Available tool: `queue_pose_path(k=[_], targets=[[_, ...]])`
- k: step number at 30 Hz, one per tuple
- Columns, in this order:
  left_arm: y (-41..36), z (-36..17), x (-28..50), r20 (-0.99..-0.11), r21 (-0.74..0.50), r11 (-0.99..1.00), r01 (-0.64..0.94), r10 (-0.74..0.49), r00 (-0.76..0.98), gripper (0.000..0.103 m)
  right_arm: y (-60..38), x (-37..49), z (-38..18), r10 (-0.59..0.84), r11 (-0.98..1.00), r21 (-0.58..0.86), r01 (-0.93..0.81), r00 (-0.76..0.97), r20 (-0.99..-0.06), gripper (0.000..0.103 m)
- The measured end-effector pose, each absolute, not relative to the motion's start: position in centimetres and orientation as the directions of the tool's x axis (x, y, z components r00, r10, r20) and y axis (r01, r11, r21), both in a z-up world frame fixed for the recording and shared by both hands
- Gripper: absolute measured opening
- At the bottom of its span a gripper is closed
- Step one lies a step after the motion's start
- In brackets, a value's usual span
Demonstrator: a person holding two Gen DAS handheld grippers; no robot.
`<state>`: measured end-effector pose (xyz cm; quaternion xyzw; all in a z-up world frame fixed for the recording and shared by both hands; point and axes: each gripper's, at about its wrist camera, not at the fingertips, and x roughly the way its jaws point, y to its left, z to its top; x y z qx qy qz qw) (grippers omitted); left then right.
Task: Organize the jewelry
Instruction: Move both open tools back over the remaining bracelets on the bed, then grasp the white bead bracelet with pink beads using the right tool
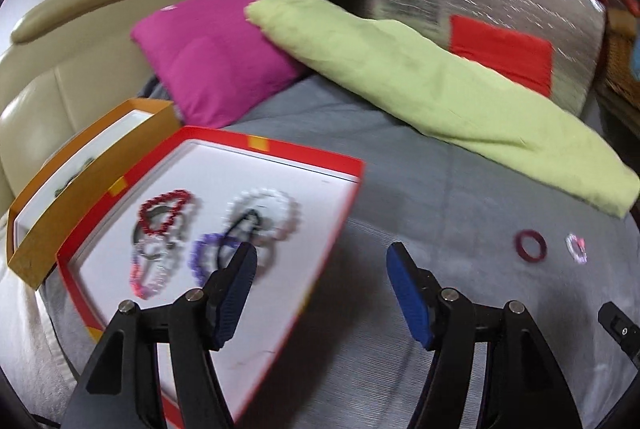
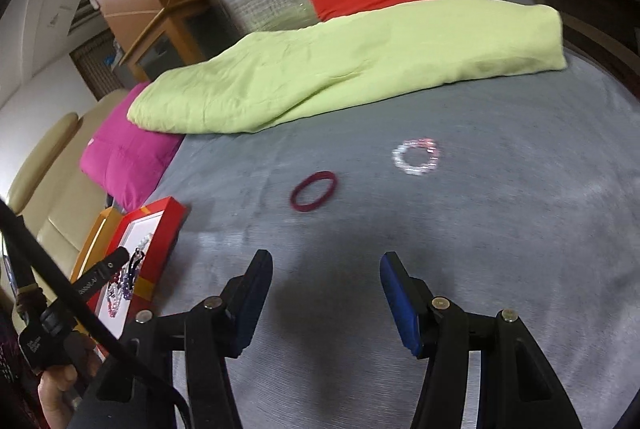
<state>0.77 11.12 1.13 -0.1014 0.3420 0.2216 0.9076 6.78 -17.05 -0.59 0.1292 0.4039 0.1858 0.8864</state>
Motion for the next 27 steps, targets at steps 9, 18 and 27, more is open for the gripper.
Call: queue_pose_path(k=[9, 18, 27], targets=[[7.2, 0.0, 2.3, -0.682, 0.041, 0.918, -0.395, 0.315, 0.660, 0.068, -18.5, 7.1, -1.2, 0.457, 0.882, 0.418, -0.218, 0.615, -0.643, 0.060], [6.3, -0.9, 2.8, -0.724, 0.034, 0.940, -0.339, 0.257, 0.640, 0.068, -20.2, 9.3, -0.9, 0.396, 0.906, 0.397, -0.147, 0.630, -0.669, 0.060], [6.3, -1.1, 3.0, -0.747, 0.011, 0.950, -0.312, 0.215, 0.629, 0.068, -21.7, 17.2, -1.7, 0.286, 0.941, 0.336, -0.027, 0.596, -0.751, 0.055]])
